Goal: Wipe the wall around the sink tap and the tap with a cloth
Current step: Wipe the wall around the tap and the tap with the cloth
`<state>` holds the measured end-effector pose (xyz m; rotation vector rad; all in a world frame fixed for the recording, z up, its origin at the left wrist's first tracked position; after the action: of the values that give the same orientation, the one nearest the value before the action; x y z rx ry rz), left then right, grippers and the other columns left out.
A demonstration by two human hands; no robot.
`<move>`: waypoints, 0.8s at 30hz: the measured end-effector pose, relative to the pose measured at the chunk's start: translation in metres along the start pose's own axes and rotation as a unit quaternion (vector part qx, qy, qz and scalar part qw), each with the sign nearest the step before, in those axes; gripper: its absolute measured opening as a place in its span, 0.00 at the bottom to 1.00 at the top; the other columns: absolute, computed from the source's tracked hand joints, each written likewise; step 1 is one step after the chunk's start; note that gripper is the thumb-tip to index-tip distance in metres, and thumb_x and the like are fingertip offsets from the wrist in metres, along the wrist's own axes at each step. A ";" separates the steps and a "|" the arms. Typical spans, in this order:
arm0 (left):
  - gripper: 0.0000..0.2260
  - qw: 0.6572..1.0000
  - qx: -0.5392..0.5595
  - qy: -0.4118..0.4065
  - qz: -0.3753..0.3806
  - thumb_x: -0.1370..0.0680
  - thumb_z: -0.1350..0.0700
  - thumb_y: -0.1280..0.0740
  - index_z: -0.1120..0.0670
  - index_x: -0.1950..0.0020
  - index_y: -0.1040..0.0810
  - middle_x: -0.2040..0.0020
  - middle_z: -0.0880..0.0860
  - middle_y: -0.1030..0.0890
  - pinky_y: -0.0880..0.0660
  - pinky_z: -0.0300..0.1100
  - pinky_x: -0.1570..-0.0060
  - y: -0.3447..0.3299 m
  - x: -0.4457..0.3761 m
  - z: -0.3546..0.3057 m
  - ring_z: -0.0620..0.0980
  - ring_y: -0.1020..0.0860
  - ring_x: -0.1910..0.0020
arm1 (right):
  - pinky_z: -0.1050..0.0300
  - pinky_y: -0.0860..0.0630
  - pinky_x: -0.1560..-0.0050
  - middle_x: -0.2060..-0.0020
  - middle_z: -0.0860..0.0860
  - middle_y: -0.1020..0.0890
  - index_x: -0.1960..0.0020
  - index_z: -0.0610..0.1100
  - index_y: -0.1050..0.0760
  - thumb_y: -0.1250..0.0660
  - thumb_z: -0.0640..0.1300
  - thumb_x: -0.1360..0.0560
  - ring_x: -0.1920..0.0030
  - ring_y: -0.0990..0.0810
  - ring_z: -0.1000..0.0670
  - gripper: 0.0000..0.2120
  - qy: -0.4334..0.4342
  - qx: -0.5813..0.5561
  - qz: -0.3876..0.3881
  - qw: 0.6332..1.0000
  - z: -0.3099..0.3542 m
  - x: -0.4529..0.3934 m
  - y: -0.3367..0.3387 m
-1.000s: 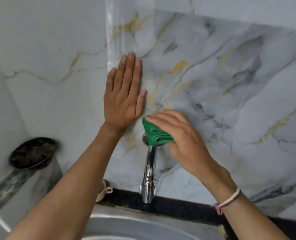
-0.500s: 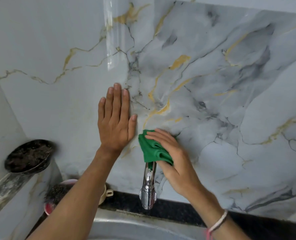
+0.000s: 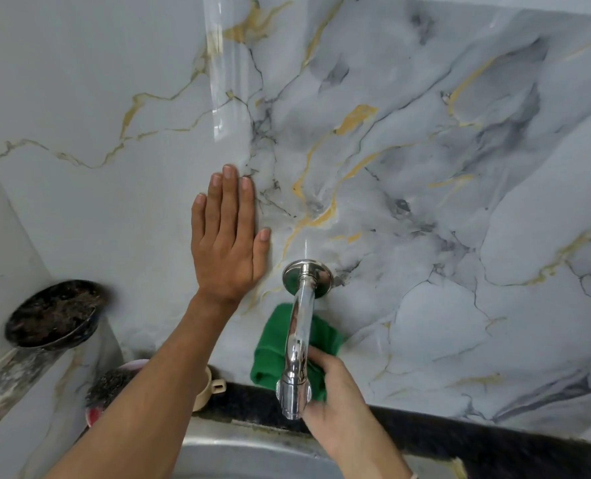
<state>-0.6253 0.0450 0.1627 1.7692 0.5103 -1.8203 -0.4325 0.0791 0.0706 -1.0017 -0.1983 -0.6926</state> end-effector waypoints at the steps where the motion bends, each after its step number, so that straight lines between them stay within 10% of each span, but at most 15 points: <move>1: 0.29 1.000 -0.001 -0.001 -0.001 0.15 0.49 0.52 0.58 0.16 0.49 0.15 0.55 0.52 0.53 0.50 0.14 0.000 0.000 0.000 0.54 0.51 0.15 | 0.45 0.12 0.65 0.56 0.36 0.10 0.51 0.33 0.12 0.30 0.37 0.35 0.60 0.09 0.39 0.15 -0.028 -0.034 0.024 0.999 -0.001 0.000 -0.011; 6: 0.29 1.000 -0.002 0.004 0.000 0.15 0.49 0.52 0.59 0.16 0.48 0.17 0.58 0.44 0.51 0.51 0.14 0.003 -0.001 0.000 0.54 0.51 0.15 | 0.50 0.13 0.69 0.62 0.36 0.11 0.60 0.31 0.12 0.32 0.39 0.32 0.64 0.10 0.40 0.13 -0.036 -0.073 0.097 0.992 0.006 -0.009 -0.037; 12: 0.29 1.000 -0.008 -0.004 -0.001 0.15 0.49 0.52 0.59 0.16 0.48 0.16 0.57 0.49 0.52 0.51 0.15 0.002 -0.002 0.000 0.54 0.51 0.15 | 0.34 0.15 0.47 0.45 0.34 0.12 0.39 0.34 0.17 0.31 0.39 0.28 0.48 0.11 0.35 0.19 0.001 -0.089 0.052 0.995 0.009 0.007 -0.008; 16: 0.29 1.000 -0.014 -0.007 -0.004 0.15 0.48 0.53 0.59 0.16 0.49 0.14 0.56 0.54 0.52 0.51 0.14 0.001 0.000 0.000 0.54 0.51 0.14 | 0.50 0.13 0.54 0.49 0.47 0.09 0.38 0.47 0.17 0.30 0.38 0.29 0.50 0.10 0.45 0.21 0.258 -0.070 -0.006 0.964 0.057 0.038 0.013; 18: 0.29 1.000 -0.014 -0.012 -0.002 0.15 0.49 0.53 0.59 0.16 0.49 0.14 0.56 0.54 0.51 0.51 0.15 0.003 -0.003 -0.001 0.55 0.51 0.14 | 0.63 0.15 0.52 0.48 0.58 0.10 0.43 0.59 0.15 0.29 0.35 0.27 0.45 0.12 0.52 0.21 0.441 0.164 -0.031 0.882 0.086 0.059 -0.008; 22: 0.29 0.999 -0.014 -0.031 0.010 0.15 0.48 0.52 0.60 0.16 0.48 0.14 0.57 0.54 0.52 0.52 0.14 0.006 -0.003 0.002 0.55 0.51 0.14 | 0.56 0.26 0.30 0.34 0.53 0.21 0.31 0.47 0.23 0.32 0.35 0.26 0.32 0.26 0.51 0.24 0.506 0.738 -0.030 0.446 0.074 0.055 -0.077; 24: 0.29 0.998 -0.019 -0.057 0.016 0.15 0.47 0.52 0.61 0.16 0.47 0.14 0.58 0.52 0.52 0.51 0.14 0.006 -0.003 0.007 0.56 0.50 0.15 | 0.52 0.23 0.35 0.38 0.51 0.19 0.36 0.45 0.20 0.34 0.41 0.29 0.36 0.25 0.48 0.21 0.479 0.796 -0.031 0.370 0.067 0.053 -0.092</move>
<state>-0.6270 0.0368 0.1668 1.6277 0.4670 -1.8651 -0.4384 0.0794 0.1964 1.4057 0.1843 -0.6572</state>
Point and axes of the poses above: each hand's wrist, its own x-axis away from the middle knuckle, its own y-axis out of the back of the hand, z = x × y, the point moved 4 cm from there along -x, towards the middle knuckle
